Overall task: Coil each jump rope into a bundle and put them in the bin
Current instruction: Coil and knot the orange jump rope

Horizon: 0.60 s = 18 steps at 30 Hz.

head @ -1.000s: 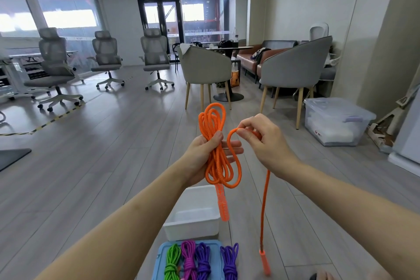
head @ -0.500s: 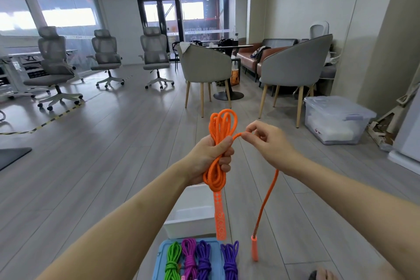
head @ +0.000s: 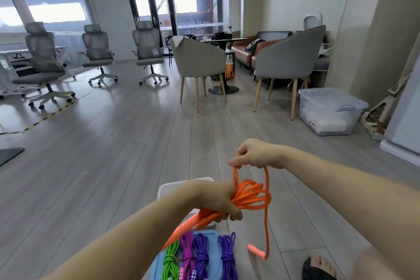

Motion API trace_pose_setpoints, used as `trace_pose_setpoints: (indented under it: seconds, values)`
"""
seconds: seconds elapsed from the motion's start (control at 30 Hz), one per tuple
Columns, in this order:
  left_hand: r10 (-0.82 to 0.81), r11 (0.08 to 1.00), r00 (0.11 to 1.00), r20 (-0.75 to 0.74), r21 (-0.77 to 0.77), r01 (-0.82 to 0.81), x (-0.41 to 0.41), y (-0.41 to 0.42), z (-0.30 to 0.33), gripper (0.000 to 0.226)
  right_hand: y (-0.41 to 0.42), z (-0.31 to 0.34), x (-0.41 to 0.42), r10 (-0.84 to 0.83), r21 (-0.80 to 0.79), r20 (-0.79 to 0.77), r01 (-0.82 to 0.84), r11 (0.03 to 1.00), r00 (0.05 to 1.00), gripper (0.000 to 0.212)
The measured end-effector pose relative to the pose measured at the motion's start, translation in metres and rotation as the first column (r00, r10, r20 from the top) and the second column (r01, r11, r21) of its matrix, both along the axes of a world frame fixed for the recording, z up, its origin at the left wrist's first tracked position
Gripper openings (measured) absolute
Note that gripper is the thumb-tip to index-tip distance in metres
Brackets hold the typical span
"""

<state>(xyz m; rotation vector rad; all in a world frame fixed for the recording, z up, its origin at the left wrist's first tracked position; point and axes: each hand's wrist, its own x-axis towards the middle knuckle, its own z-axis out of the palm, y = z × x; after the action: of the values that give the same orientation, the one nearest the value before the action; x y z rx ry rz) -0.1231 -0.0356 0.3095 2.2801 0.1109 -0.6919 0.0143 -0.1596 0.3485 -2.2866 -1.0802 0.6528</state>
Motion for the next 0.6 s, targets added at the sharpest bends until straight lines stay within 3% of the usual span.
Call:
trace_pose_setpoints:
  seconds: [0.07, 0.17, 0.27, 0.4, 0.5, 0.6]
  values:
    - [0.17, 0.985, 0.984, 0.044, -0.025, -0.169, 0.005, -0.003, -0.023, 0.023, 0.012, -0.004, -0.018, -0.049, 0.071, 0.063, 0.045, 0.996, 0.997, 0.031]
    - [0.44, 0.891, 0.887, 0.141, -0.189, -0.412, 0.014, 0.008, -0.048, 0.022, 0.02, -0.013, -0.044, -0.038, 0.143, 0.16, 0.015, 0.99, 0.986, 0.029]
    - [0.593, 0.773, 0.788, 0.167, -0.391, -0.499, 0.02, 0.024, -0.037, 0.046, 0.008, -0.008, -0.048, -0.071, 0.224, 0.095, 0.048, 0.973, 0.993, 0.029]
    - [0.634, 0.657, 0.76, 0.141, -0.616, -0.434, 0.025, 0.034, -0.012, 0.054, -0.015, -0.004, -0.035, -0.074, 0.252, -0.024, 0.078, 0.965, 0.997, 0.029]
    - [0.558, 0.648, 0.812, 0.169, -0.701, -0.299, 0.026, 0.036, 0.01, 0.055, -0.028, -0.008, -0.02, -0.125, 0.288, -0.178, 0.173, 0.942, 0.976, 0.028]
    - [0.448, 0.676, 0.872, 0.197, -0.713, -0.186, 0.023, 0.036, 0.026, 0.057, -0.034, -0.012, -0.007, -0.068, 0.235, -0.299, 0.142, 0.962, 0.952, 0.032]
